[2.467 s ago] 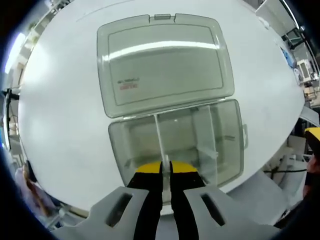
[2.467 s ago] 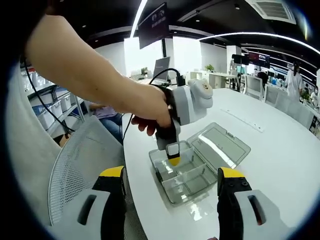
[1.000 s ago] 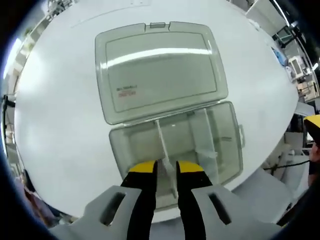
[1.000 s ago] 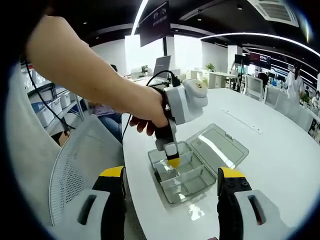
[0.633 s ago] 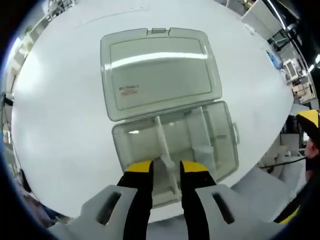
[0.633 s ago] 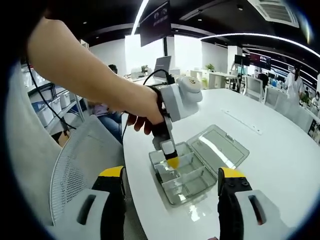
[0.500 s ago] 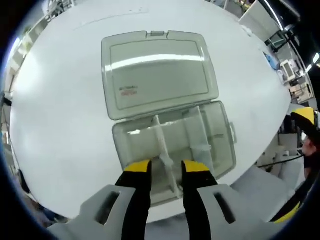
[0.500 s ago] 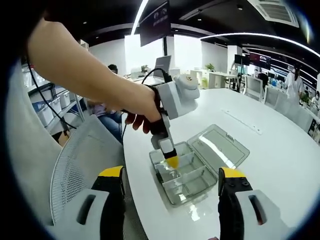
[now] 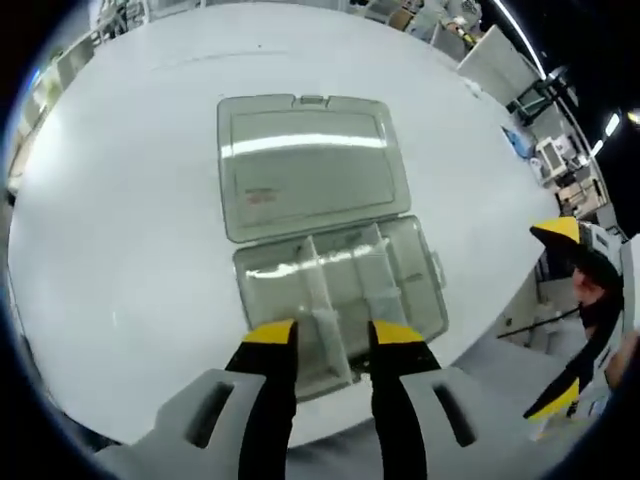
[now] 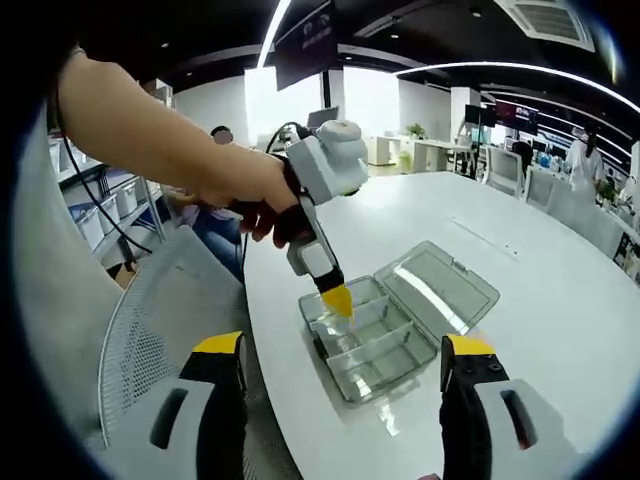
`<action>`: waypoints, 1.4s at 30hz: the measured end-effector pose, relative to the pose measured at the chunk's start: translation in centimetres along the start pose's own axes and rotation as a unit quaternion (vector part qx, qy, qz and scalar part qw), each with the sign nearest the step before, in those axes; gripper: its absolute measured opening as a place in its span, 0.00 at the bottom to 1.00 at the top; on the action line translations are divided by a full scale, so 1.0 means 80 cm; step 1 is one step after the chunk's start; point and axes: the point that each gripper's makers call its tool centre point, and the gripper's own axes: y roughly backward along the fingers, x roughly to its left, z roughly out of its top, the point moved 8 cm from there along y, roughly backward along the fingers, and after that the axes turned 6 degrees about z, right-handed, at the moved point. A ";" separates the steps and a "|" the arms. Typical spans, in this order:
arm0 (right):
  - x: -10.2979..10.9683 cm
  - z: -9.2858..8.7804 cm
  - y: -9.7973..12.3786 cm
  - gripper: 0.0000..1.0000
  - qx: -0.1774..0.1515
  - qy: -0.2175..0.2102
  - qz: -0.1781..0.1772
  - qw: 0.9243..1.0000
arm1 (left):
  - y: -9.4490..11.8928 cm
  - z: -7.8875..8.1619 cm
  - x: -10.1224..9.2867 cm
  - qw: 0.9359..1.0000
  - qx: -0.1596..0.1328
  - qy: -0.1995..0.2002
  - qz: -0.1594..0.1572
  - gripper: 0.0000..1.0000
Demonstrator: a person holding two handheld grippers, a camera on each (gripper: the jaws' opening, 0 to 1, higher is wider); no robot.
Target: Insert the divider into the dual guide fixture by aligning both edges with the guide slots and pushing it downward to the bottom, including one-sided entry, uneven engagement, binding, and posture correction.
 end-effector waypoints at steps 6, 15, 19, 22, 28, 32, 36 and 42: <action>0.005 -0.003 0.002 0.79 0.002 -0.003 -0.003 1.000 | 0.009 -0.003 0.010 0.999 -0.024 0.008 -0.019 0.26; 0.007 -0.009 0.004 0.78 0.007 -0.002 -0.012 1.000 | 0.033 -0.004 0.014 0.992 -0.092 0.024 -0.080 0.29; 0.006 -0.013 0.005 0.78 0.012 -0.001 -0.014 1.000 | 0.041 -0.005 0.010 0.986 -0.126 0.015 -0.110 0.32; 0.005 -0.017 0.006 0.77 0.015 -0.002 -0.013 1.000 | 0.048 -0.009 0.005 0.979 -0.156 -0.004 -0.129 0.33; 0.001 -0.027 0.013 0.76 0.027 0.004 -0.013 1.000 | 0.058 -0.017 -0.007 0.962 -0.208 -0.046 -0.169 0.33; -0.007 -0.033 0.021 0.75 0.034 0.002 -0.016 0.999 | 0.063 -0.023 -0.014 0.954 -0.229 -0.065 -0.182 0.33; -0.015 -0.042 0.028 0.74 0.046 0.001 -0.019 0.999 | 0.068 -0.026 -0.018 0.945 -0.250 -0.099 -0.188 0.34; -0.026 -0.059 0.037 0.72 0.069 0.000 -0.020 0.997 | 0.077 -0.026 -0.026 0.931 -0.276 -0.126 -0.203 0.36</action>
